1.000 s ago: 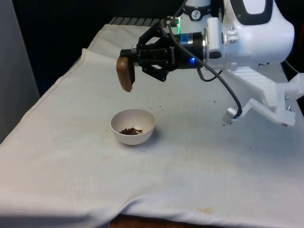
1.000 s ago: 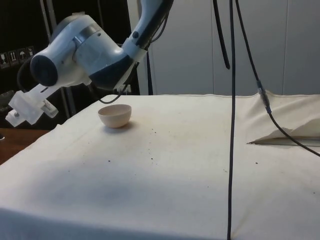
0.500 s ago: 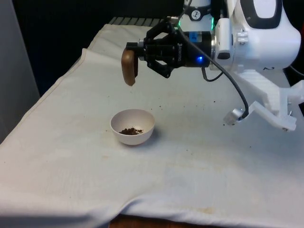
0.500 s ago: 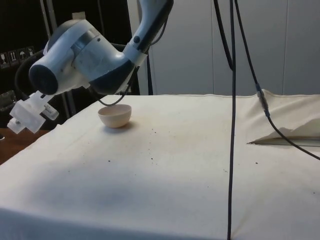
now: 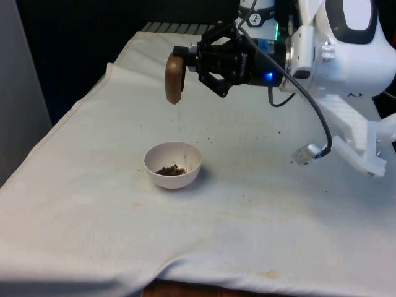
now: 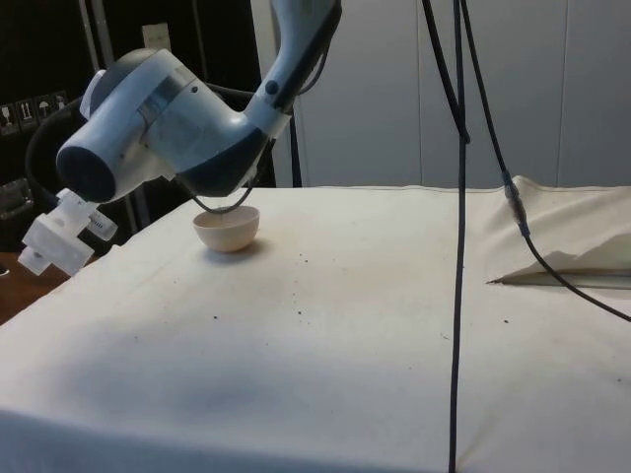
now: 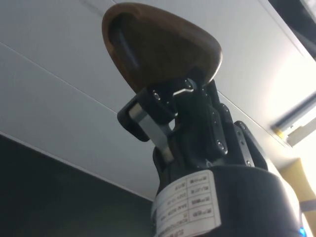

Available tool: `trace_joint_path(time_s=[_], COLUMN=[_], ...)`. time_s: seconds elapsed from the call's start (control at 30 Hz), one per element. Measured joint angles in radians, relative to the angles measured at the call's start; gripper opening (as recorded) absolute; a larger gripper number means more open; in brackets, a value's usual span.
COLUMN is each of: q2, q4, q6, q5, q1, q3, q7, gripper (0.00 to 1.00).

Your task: Pour the coffee beans from the cup into the bowl.

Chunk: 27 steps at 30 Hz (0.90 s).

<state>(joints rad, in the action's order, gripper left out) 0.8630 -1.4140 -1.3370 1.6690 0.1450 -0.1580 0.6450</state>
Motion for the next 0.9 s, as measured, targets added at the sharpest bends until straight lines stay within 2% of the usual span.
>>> trace_joint_path(time_s=[0.37, 0.9], q2=[0.013, 0.013], q4=[0.0, -0.001], q6=[0.037, 0.038], q5=[0.041, 0.042], q1=[0.002, 0.001], q3=[-0.008, -0.008], q7=[-0.003, 0.002], gripper=[0.0, 0.0])
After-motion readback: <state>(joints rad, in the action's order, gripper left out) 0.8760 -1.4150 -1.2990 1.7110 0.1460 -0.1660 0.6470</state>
